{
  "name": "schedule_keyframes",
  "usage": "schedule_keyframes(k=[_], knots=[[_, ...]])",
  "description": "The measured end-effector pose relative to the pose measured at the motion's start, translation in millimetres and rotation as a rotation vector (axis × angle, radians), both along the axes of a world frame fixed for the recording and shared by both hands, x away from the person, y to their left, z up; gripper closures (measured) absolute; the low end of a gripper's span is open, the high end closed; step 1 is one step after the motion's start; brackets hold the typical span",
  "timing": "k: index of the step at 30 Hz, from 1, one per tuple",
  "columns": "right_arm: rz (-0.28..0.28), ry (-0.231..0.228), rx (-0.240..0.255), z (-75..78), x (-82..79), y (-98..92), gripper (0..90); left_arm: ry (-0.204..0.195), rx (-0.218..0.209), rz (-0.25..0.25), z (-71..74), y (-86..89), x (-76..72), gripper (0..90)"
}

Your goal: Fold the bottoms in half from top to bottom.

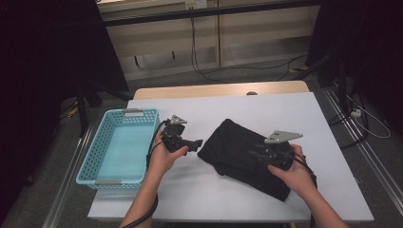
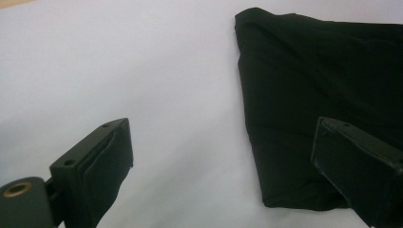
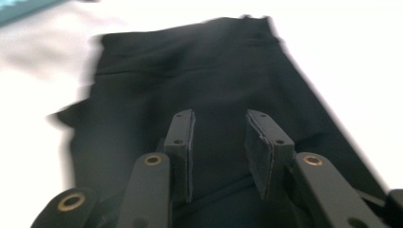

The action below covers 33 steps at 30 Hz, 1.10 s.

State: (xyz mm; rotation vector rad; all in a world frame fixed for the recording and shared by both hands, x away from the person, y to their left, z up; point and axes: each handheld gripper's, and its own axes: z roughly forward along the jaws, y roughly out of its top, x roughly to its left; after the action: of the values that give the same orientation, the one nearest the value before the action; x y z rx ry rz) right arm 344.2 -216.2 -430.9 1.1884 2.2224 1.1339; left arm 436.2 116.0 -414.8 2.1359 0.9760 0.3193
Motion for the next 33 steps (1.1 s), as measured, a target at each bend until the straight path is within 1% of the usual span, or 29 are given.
schedule_keyframes(k=[1,3,5,6,7,8,9,10,11,12,14,16,18,19,20,21,22,24,25,26,27,28,29,31,33], knots=[[-0.029,0.005,-0.016,-2.4,7.3,-2.3,64.7,0.0,0.0,0.001,-0.2,0.0,0.0,6.6],[-0.041,0.026,-0.027,-8.3,20.8,-4.7,64.9,0.001,0.003,-0.001,-0.2,0.5,0.0,6.6],[-0.058,0.037,-0.037,-13.9,30.9,-4.3,66.6,0.002,0.003,-0.001,-0.4,0.6,0.2,6.6],[-0.061,0.029,-0.053,-16.3,34.7,-3.3,66.4,-0.006,0.01,-0.002,-0.4,1.1,0.6,6.6],[-0.069,0.025,-0.064,-18.8,37.8,-2.2,67.8,-0.004,0.007,-0.001,-0.7,1.3,0.8,6.6],[-0.068,0.041,-0.069,-21.7,40.8,-1.5,69.5,0.002,-0.002,0.003,-1.1,1.5,0.8,6.6],[-0.069,0.058,-0.085,-24.4,43.0,-0.5,71.3,-0.001,-0.001,0.009,-1.3,2.1,0.9,6.6],[-0.064,0.051,-0.091,-25.8,44.0,0.4,74.0,0.001,-0.003,0.011,-1.3,2.6,0.9,6.6],[-0.06,0.052,-0.092,-25.3,44.6,1.1,79.4,0.002,-0.002,0.012,-1.3,3.1,0.9,6.6],[-0.052,0.049,-0.103,-23.8,45.1,1.1,86.8,0.0,0.0,0.012,-1.2,3.3,0.9,6.6],[-0.047,0.037,-0.091,-18.0,44.9,1.0,88.1,0.0,-0.004,0.013,-1.2,3.0,0.9,6.6],[-0.047,0.015,-0.086,-11.0,44.9,-0.9,88.6,0.001,-0.004,0.011,-0.9,2.5,0.9,6.6],[-0.06,-0.001,-0.057,-5.7,45.7,-5.0,88.7,-0.003,0.002,0.007,-0.8,2.2,1.0,6.6],[-0.07,-0.003,-0.024,-3.2,47.1,-8.7,88.8,-0.003,0.003,0.007,-0.9,2.0,1.1,6.6],[-0.08,-0.013,-0.019,-2.1,48.5,-11.4,88.9,-0.003,0.003,0.008,-1.1,1.4,0.9,6.6],[-0.093,-0.02,-0.026,-2.0,49.8,-13.7,88.9,-0.003,0.004,0.006,-1.4,1.2,1.0,6.6],[-0.103,-0.016,-0.026,-3.8,51.7,-15.8,88.8,-0.002,0.002,0.008,-1.8,0.8,1.1,6.6],[-0.126,0.009,-0.037,-11.5,55.2,-18.3,88.7,-0.003,0.007,0.006,-2.0,0.7,1.2,6.6],[-0.126,0.028,-0.039,-15.9,56.6,-18.2,87.8,-0.002,0.006,0.006,-2.0,0.8,1.2,6.6],[-0.134,0.036,-0.06,-19.4,57.9,-17.7,84.2,-0.003,0.006,0.005,-2.0,0.8,1.2,6.6],[-0.16,0.027,-0.079,-21.4,59.1,-17.8,80.2,0.003,0.008,0.0,-1.7,1.3,1.4,6.6],[-0.175,0.025,-0.071,-22.5,60.5,-19.1,78.3,-0.001,0.013,-0.001,-1.6,1.9,1.7,6.6],[-0.187,0.035,-0.051,-23.5,61.9,-20.4,74.2,0.001,0.007,0.003,-2.2,1.8,1.7,6.6],[-0.189,0.056,-0.03,-26.2,64.2,-22.5,69.9,0.003,0.005,0.006,-2.6,2.3,1.8,6.6],[-0.204,0.066,0.006,-26.8,64.3,-24.5,67.2,0.002,0.002,0.007,-2.4,2.7,1.7,6.6]])
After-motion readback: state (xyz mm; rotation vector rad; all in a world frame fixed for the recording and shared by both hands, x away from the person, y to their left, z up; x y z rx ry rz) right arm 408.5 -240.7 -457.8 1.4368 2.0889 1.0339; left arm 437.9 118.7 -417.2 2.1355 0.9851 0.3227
